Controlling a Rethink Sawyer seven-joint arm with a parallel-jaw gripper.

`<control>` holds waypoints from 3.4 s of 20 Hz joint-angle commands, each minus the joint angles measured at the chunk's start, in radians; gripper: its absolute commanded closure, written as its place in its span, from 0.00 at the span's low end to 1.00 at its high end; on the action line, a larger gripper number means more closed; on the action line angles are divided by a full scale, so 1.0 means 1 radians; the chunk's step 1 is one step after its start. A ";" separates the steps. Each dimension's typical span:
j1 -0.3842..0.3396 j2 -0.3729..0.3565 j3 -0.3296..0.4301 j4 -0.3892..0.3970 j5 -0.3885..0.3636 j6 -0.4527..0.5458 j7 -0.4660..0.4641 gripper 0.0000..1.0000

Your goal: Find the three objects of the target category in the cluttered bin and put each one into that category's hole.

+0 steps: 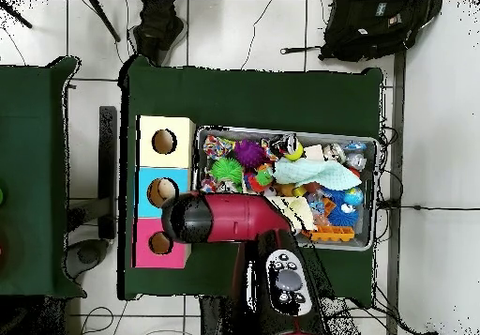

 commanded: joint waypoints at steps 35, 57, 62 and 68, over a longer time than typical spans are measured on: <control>-0.079 0.104 0.062 -0.013 -0.053 -0.011 0.026 0.00; -0.099 0.143 0.086 0.039 -0.092 -0.137 0.061 1.00; -0.096 0.138 0.083 0.046 -0.084 -0.147 0.078 1.00; -0.084 0.130 0.076 0.042 -0.072 -0.127 0.086 1.00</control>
